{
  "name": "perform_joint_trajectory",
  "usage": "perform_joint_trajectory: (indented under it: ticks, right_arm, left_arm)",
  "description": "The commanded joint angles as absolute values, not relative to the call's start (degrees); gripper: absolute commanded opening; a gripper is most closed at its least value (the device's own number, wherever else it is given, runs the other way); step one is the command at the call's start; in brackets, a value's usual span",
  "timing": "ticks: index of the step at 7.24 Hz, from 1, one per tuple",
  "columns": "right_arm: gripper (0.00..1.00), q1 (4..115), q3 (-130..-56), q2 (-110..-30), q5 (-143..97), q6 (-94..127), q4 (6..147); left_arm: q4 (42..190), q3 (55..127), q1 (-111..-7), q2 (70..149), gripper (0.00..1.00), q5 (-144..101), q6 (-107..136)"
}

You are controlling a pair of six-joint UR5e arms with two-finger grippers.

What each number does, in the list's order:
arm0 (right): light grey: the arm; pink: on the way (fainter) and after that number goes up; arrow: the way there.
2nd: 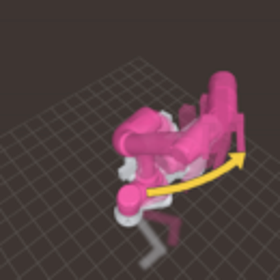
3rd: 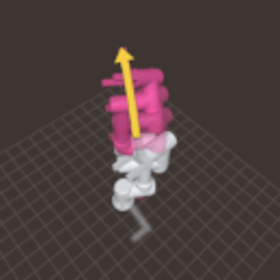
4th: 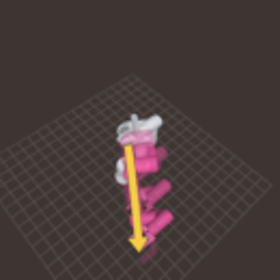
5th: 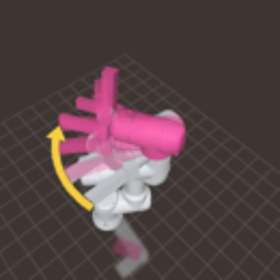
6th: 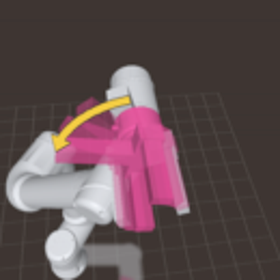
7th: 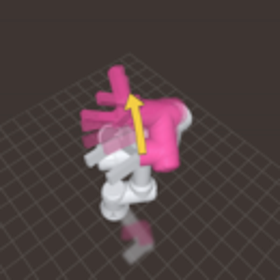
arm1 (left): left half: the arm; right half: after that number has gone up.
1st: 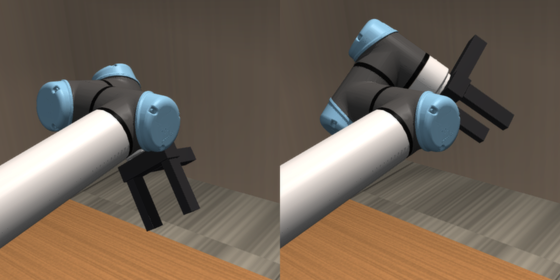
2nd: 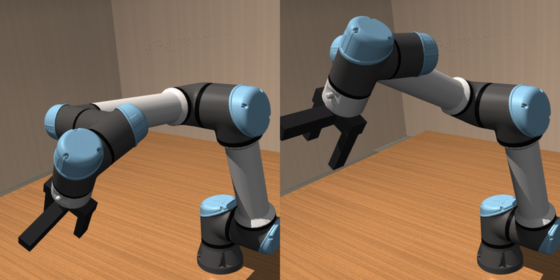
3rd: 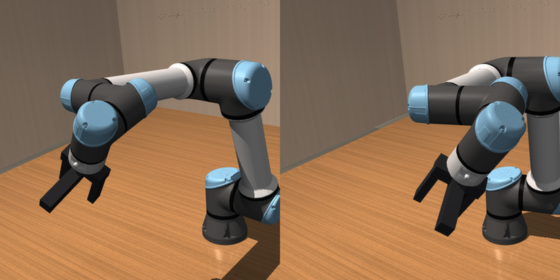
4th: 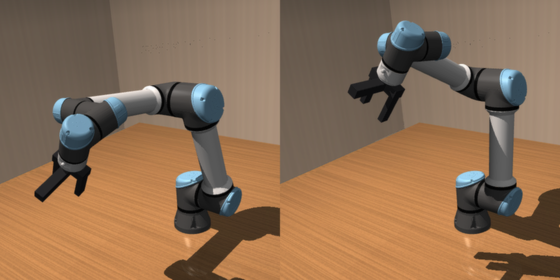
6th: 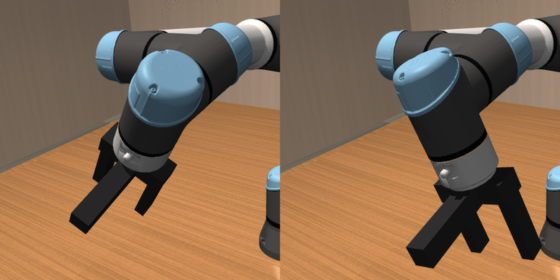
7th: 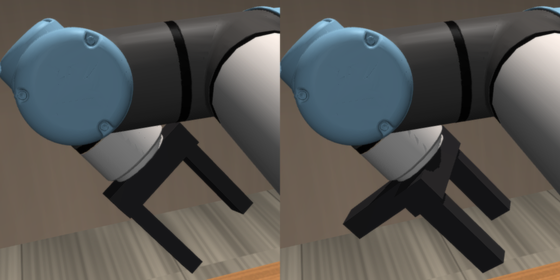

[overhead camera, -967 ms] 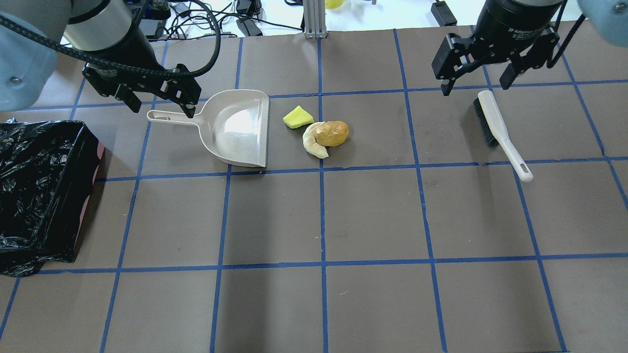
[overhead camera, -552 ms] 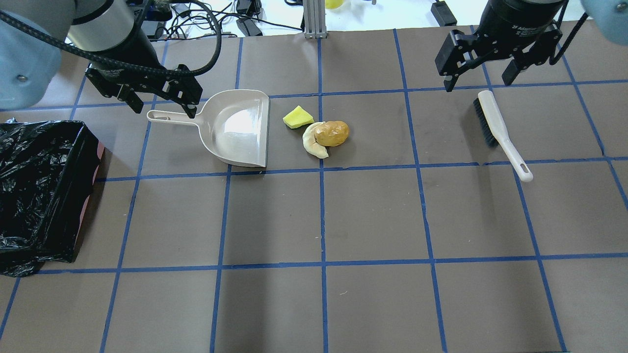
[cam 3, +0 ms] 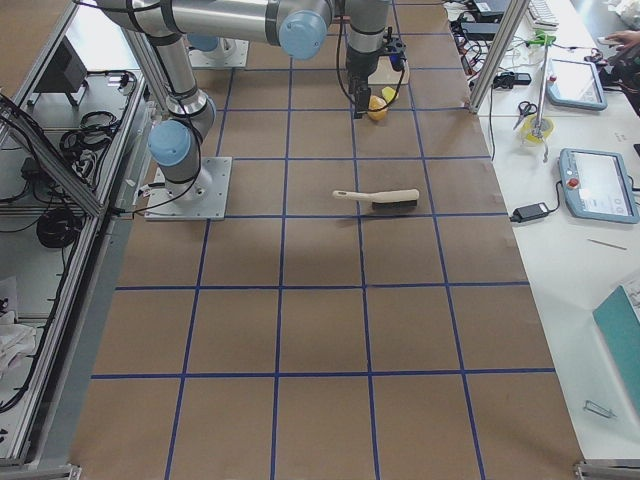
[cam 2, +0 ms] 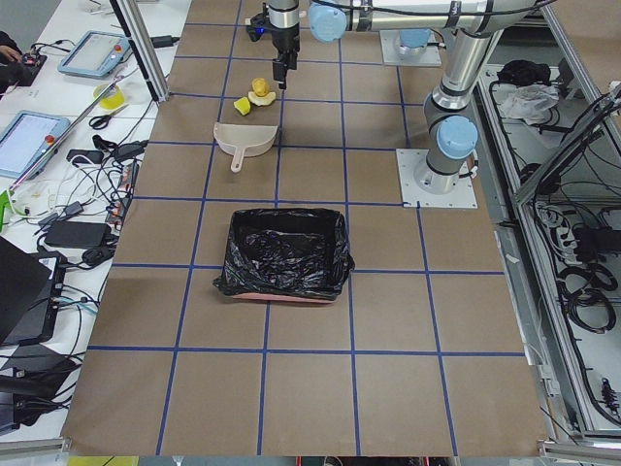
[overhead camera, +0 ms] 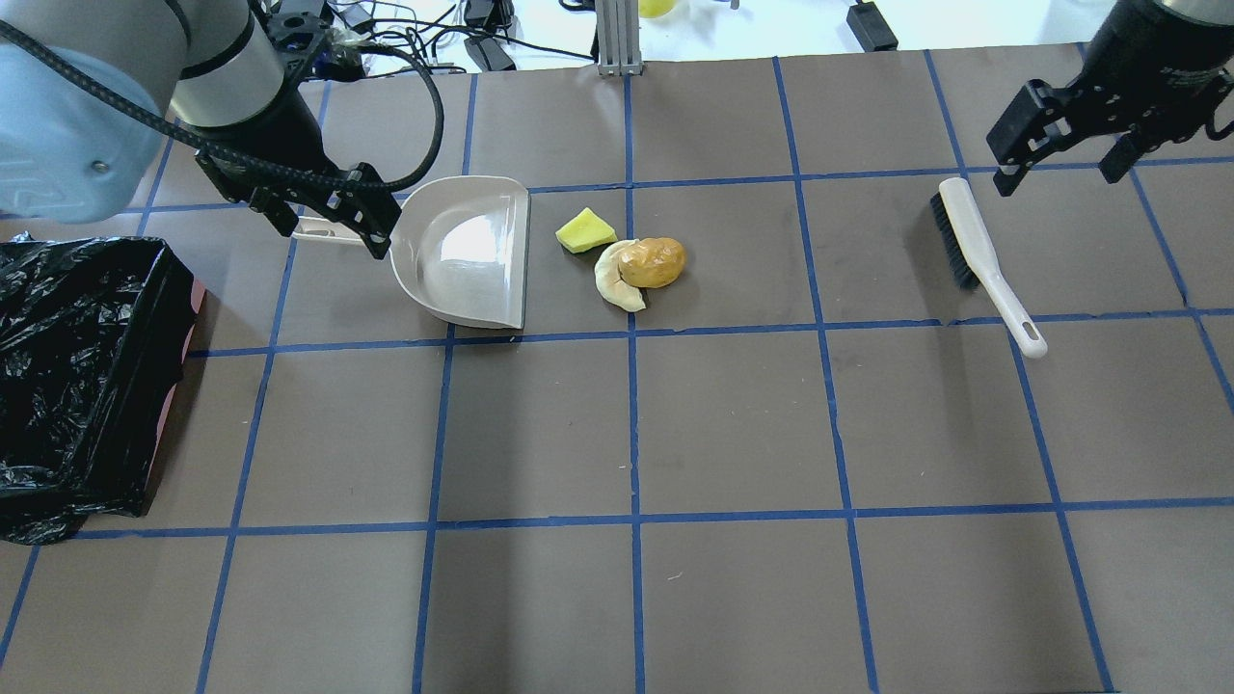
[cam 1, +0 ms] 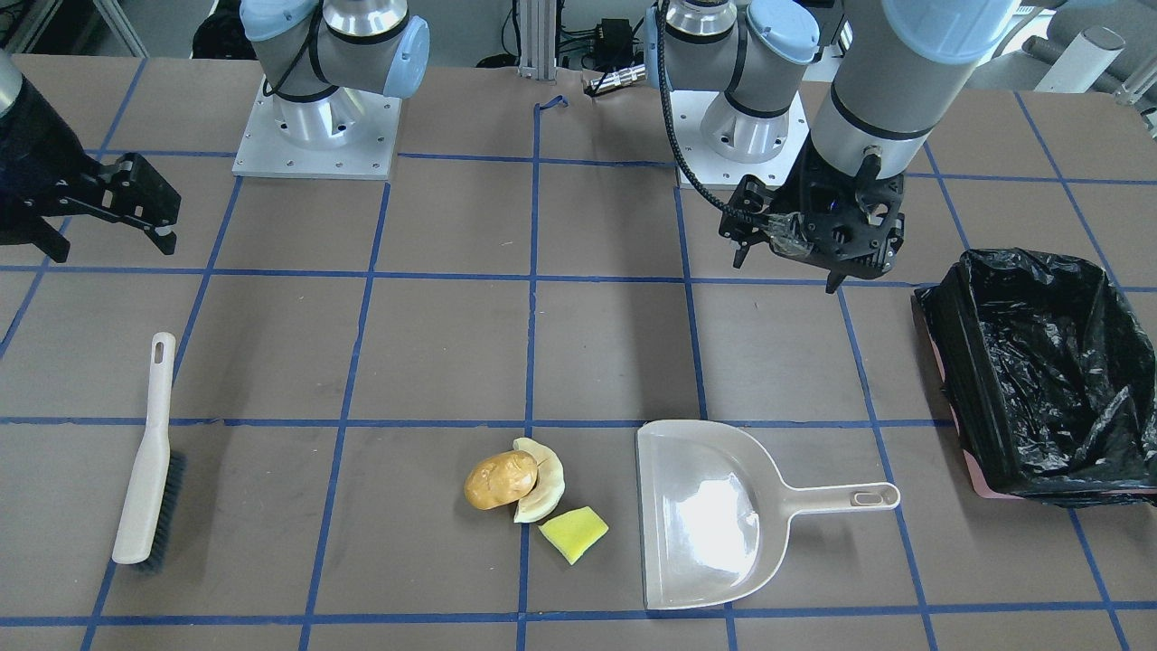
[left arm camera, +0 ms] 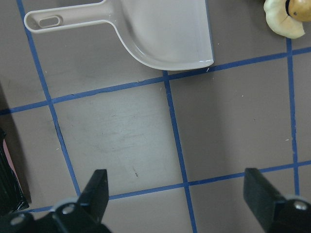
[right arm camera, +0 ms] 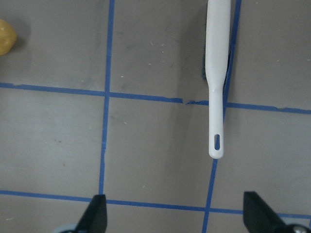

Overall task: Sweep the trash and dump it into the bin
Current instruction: 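Move the left gripper to the dustpan handle while the right gripper approaches the brush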

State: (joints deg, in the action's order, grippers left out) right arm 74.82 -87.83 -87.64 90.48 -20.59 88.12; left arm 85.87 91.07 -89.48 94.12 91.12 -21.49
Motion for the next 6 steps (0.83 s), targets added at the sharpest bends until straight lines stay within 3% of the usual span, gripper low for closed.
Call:
perform_joint_trajectory:
  ticks: [1, 3, 6]
  right_arm:
    - [0.99, 70.41, -95.67, -87.36, 92.02, -25.38, 96.26]
    - [0.99, 70.23, -103.07, -87.28, 93.59, -28.11, 106.22]
    - [0.99, 69.88, -104.68, -83.95, 93.08, -32.24, 109.06]
  left_arm:
    - [76.60, 93.68, -88.69, 99.29, 1.00, 91.75, -33.70]
    - [71.14, 93.60, -84.14, 104.21, 1.00, 91.23, -53.33]
    - [57.95, 92.82, -82.71, 111.51, 1.00, 91.23, -80.37]
